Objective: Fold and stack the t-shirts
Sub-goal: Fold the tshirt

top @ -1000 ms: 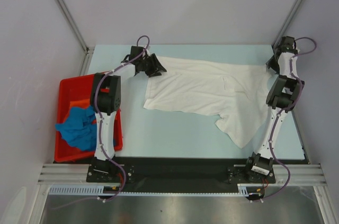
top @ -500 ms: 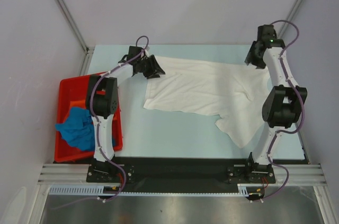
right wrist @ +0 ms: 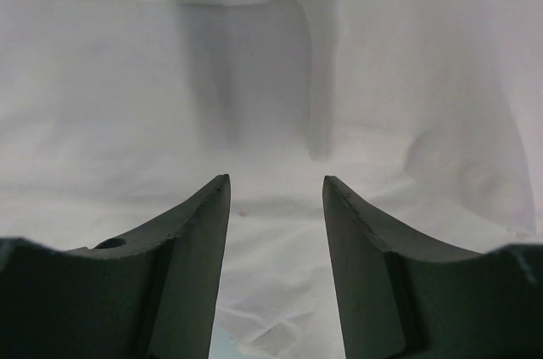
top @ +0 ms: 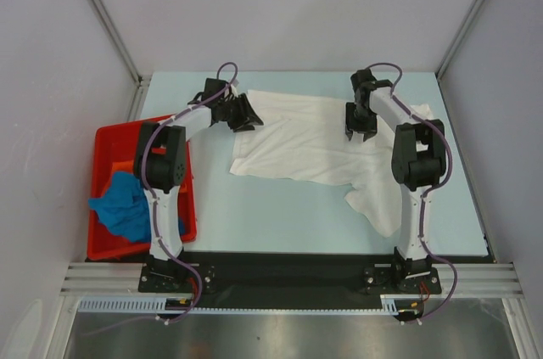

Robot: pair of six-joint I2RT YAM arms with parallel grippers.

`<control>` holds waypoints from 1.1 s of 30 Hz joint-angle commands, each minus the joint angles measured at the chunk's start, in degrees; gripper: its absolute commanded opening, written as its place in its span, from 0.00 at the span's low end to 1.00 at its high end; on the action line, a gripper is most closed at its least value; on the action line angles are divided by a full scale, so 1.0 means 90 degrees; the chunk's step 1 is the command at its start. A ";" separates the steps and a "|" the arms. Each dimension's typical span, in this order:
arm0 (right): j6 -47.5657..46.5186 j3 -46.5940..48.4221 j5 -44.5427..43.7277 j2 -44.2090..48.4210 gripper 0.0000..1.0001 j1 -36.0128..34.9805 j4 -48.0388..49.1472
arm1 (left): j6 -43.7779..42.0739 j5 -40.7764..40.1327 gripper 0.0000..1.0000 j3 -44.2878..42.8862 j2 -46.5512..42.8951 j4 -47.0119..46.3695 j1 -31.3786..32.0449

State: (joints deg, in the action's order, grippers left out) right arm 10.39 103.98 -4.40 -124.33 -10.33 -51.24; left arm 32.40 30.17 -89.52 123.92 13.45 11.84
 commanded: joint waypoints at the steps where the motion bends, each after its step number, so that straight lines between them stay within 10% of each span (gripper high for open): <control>1: -0.0120 0.0243 -0.0379 -0.0120 0.53 -0.0112 -0.0234 | -0.0202 0.0017 0.49 0.0151 -0.0556 -0.0098 0.0023; 33: -0.0120 0.0556 -0.0556 -0.0687 0.21 0.0220 -0.0244 | -0.0221 0.0085 0.49 0.0161 -0.0448 -0.0069 -0.0045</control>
State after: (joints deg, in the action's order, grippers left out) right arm 10.22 106.63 -8.71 -129.99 -8.67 -52.88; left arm 31.88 30.20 -87.85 122.23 13.52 11.81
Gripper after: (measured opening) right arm 0.220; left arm 0.486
